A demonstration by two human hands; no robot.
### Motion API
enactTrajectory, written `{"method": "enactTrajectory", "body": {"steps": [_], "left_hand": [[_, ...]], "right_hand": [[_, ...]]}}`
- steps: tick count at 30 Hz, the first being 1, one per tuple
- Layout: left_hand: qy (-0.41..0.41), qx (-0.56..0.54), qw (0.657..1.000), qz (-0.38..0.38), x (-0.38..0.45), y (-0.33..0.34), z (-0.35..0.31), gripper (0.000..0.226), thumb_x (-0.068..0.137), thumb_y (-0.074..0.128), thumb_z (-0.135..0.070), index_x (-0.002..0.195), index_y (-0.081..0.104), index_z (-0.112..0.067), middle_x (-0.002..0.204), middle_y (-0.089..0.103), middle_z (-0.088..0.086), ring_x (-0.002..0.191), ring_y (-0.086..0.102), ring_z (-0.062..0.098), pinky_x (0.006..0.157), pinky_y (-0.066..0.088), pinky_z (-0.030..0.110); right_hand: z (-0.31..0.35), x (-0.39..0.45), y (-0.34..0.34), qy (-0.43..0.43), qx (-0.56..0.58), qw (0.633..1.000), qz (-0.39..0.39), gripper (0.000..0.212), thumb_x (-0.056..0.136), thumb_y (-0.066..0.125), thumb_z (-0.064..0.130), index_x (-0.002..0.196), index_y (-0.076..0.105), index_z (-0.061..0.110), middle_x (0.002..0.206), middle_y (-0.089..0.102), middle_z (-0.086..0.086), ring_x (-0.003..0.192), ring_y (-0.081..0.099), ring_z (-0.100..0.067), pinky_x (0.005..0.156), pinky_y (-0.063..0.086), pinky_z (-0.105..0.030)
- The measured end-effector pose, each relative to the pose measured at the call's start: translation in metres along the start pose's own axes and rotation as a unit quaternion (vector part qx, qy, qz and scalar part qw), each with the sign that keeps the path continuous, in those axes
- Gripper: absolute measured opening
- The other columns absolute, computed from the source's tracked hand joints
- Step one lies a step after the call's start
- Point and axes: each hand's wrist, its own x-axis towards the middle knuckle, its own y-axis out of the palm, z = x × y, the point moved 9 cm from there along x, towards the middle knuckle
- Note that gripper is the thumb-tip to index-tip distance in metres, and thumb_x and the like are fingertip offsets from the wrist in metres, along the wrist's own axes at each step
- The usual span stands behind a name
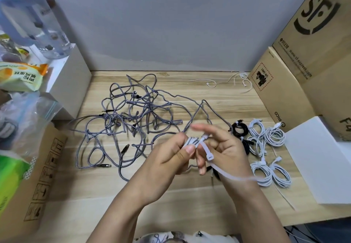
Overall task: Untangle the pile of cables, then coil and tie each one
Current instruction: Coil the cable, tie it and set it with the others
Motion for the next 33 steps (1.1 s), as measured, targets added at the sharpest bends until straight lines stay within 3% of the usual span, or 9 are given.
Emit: {"method": "enactTrajectory", "body": {"steps": [3, 6, 8, 12, 18, 22, 27, 30, 33], "left_hand": [[0.019, 0.061, 0.998, 0.025, -0.001, 0.002, -0.01, 0.018, 0.094, 0.041, -0.018, 0.08, 0.047, -0.009, 0.061, 0.057, -0.02, 0.051, 0.035, 0.001, 0.05, 0.031, 0.009], [0.032, 0.125, 0.991, 0.044, -0.002, 0.0, -0.014, 0.023, 0.096, 0.044, -0.025, 0.082, 0.052, -0.008, 0.07, 0.06, -0.019, 0.058, 0.041, -0.001, 0.055, 0.034, 0.01], [0.026, 0.14, 0.989, 0.043, -0.003, -0.005, -0.011, 0.03, 0.091, 0.046, -0.037, 0.081, 0.052, -0.009, 0.066, 0.053, -0.017, 0.058, 0.04, 0.0, 0.055, 0.033, 0.011], [-0.011, 0.11, 0.994, -0.006, -0.005, -0.018, -0.001, 0.024, 0.088, 0.052, -0.033, 0.074, 0.051, -0.013, 0.056, 0.043, -0.011, 0.052, 0.035, 0.003, 0.048, 0.028, 0.01], [0.009, -0.015, 0.999, -0.047, -0.001, -0.02, -0.002, 0.018, 0.082, 0.058, -0.037, 0.095, 0.048, -0.029, 0.053, 0.04, -0.005, 0.047, 0.029, 0.009, 0.044, 0.026, 0.014], [0.042, -0.058, 0.994, -0.084, 0.002, -0.018, -0.01, 0.014, 0.086, 0.05, -0.015, 0.099, 0.052, -0.011, 0.05, 0.05, -0.012, 0.044, 0.035, -0.002, 0.043, 0.028, 0.008], [0.071, -0.115, 0.98, -0.148, 0.0, -0.029, -0.011, 0.009, 0.079, 0.058, -0.03, 0.085, 0.062, -0.036, 0.05, 0.039, -0.009, 0.042, 0.027, 0.006, 0.039, 0.023, 0.015], [0.075, -0.119, 0.975, -0.171, -0.001, -0.032, -0.012, 0.016, 0.082, 0.06, -0.021, 0.082, 0.061, -0.038, 0.05, 0.039, -0.01, 0.042, 0.026, 0.007, 0.039, 0.022, 0.016], [0.095, -0.119, 0.974, -0.168, -0.002, -0.03, -0.018, 0.012, 0.082, 0.059, -0.022, 0.088, 0.059, -0.033, 0.05, 0.042, -0.01, 0.042, 0.031, 0.005, 0.039, 0.026, 0.014]], "right_hand": [[-0.003, -0.001, -0.002, 0.02, -0.018, 1.0, -0.004, 0.019, 0.075, 0.059, 0.008, 0.09, 0.071, 0.012, 0.046, 0.052, -0.002, 0.038, 0.047, -0.011, 0.041, 0.043, -0.02], [-0.008, -0.003, 0.001, 0.057, -0.032, 0.997, 0.027, 0.027, 0.077, 0.069, 0.007, 0.101, 0.067, 0.018, 0.045, 0.051, -0.002, 0.038, 0.044, -0.012, 0.041, 0.042, -0.02], [-0.007, -0.005, 0.003, 0.066, -0.058, 0.995, 0.049, 0.023, 0.077, 0.069, 0.009, 0.096, 0.069, 0.023, 0.045, 0.051, -0.001, 0.037, 0.045, -0.01, 0.04, 0.042, -0.019], [-0.004, -0.005, 0.002, 0.057, -0.097, 0.993, 0.04, 0.012, 0.082, 0.063, 0.005, 0.091, 0.064, 0.012, 0.044, 0.053, 0.002, 0.037, 0.047, -0.006, 0.042, 0.041, -0.017], [0.005, -0.005, 0.001, 0.032, -0.076, 0.997, 0.002, 0.012, 0.082, 0.062, 0.005, 0.093, 0.062, 0.008, 0.046, 0.054, 0.003, 0.037, 0.046, -0.006, 0.042, 0.04, -0.016], [0.012, -0.005, -0.002, 0.004, 0.005, 0.998, -0.056, 0.029, 0.075, 0.069, 0.01, 0.1, 0.055, 0.013, 0.046, 0.054, 0.0, 0.036, 0.044, -0.009, 0.039, 0.038, -0.018], [0.012, -0.01, -0.007, -0.051, 0.066, 0.99, -0.111, 0.026, 0.074, 0.067, 0.005, 0.09, 0.049, 0.014, 0.045, 0.052, -0.005, 0.034, 0.043, -0.013, 0.037, 0.037, -0.018], [0.009, -0.012, -0.013, -0.067, 0.107, 0.982, -0.138, 0.035, 0.062, 0.077, 0.001, 0.082, 0.06, 0.023, 0.045, 0.053, -0.006, 0.033, 0.043, -0.013, 0.036, 0.036, -0.017], [0.002, -0.011, -0.006, -0.034, 0.073, 0.989, -0.126, 0.017, 0.068, 0.073, 0.007, 0.066, 0.058, 0.013, 0.045, 0.055, -0.006, 0.032, 0.044, -0.011, 0.035, 0.036, -0.015]]}}
